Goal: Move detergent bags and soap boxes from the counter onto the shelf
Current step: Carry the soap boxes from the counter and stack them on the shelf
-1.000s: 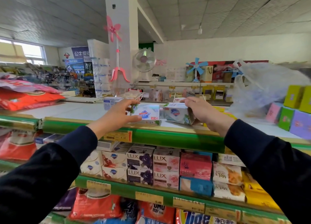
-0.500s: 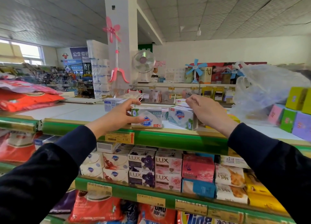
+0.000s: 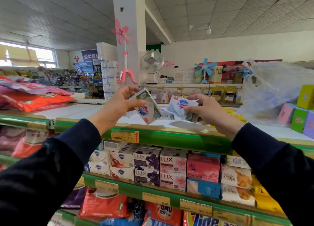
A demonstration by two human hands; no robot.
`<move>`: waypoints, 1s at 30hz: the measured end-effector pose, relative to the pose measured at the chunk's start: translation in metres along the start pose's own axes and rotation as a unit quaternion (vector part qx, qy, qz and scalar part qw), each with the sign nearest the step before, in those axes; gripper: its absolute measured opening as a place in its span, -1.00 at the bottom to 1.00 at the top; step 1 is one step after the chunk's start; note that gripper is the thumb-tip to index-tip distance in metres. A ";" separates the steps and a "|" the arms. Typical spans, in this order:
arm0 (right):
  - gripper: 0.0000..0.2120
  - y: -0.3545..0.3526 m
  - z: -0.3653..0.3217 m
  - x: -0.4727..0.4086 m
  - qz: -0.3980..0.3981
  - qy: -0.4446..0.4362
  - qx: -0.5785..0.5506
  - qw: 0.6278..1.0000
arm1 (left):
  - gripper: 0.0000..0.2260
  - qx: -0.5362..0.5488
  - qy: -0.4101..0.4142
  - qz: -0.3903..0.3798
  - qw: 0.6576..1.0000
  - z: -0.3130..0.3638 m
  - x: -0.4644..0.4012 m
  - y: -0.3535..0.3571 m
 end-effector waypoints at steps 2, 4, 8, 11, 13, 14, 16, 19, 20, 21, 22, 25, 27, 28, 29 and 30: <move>-0.64 0.001 -0.002 -0.006 -0.021 0.012 -0.090 0.996 | -0.65 0.041 0.016 0.032 0.999 0.015 0.005 -0.005; -0.65 0.005 -0.005 -0.008 -0.060 0.022 -0.158 0.985 | -0.64 0.087 0.018 0.050 0.995 0.025 0.014 -0.007; -0.68 0.024 -0.011 -0.004 -0.156 0.020 -0.229 0.961 | -0.64 0.145 -0.010 0.096 0.985 0.033 0.048 -0.010; -0.74 0.043 -0.019 0.003 -0.210 0.012 -0.267 0.940 | -0.74 0.150 -0.037 0.141 0.978 0.028 0.085 -0.017; -0.78 0.058 -0.027 0.010 -0.245 0.009 -0.291 0.925 | -0.84 0.135 -0.057 0.170 0.974 0.025 0.116 -0.021; -0.78 0.067 -0.032 0.015 -0.262 0.009 -0.300 0.917 | -0.85 0.124 -0.067 0.187 0.972 0.024 0.132 -0.024; -0.76 0.089 -0.043 0.032 -0.303 0.009 -0.314 0.900 | -0.77 0.102 -0.085 0.226 0.965 0.022 0.169 -0.032; -0.73 0.125 -0.068 0.068 -0.377 -0.006 -0.325 0.867 | -0.59 0.063 -0.136 0.289 0.946 0.023 0.230 -0.050; -0.71 0.137 -0.078 0.082 -0.400 -0.008 -0.327 0.856 | -0.55 0.053 -0.157 0.303 0.938 0.024 0.252 -0.056; -0.71 0.147 -0.089 0.097 -0.421 -0.013 -0.328 0.846 | -0.51 0.043 -0.177 0.318 0.930 0.027 0.275 -0.063; -0.72 0.157 -0.102 0.112 -0.437 -0.024 -0.327 0.838 | -0.47 0.035 -0.193 0.334 0.922 0.032 0.297 -0.070; -0.73 0.184 -0.146 0.166 -0.491 -0.074 -0.320 0.807 | -0.35 -0.021 -0.229 0.399 0.887 0.058 0.378 -0.094; -0.72 0.199 -0.174 0.203 -0.519 -0.105 -0.315 0.788 | -0.33 -0.074 -0.251 0.445 0.857 0.082 0.433 -0.106; -0.72 0.208 -0.192 0.227 -0.539 -0.119 -0.315 0.772 | -0.34 -0.104 -0.263 0.472 0.835 0.098 0.468 -0.112; -0.73 0.215 -0.208 0.249 -0.556 -0.127 -0.318 0.758 | -0.36 -0.130 -0.275 0.488 0.818 0.114 0.498 -0.116; -0.74 0.221 -0.222 0.268 -0.570 -0.137 -0.321 0.744 | -0.37 -0.148 -0.282 0.501 0.805 0.127 0.523 -0.119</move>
Point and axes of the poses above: each hand's wrist, its own x-axis away from the middle knuckle, its own y-axis out of the palm, z = x × y, the point moved 8 cm from there along -x, towards the middle knuckle, and after that the axes turned 1 degree about -y, right-handed, at the moved point
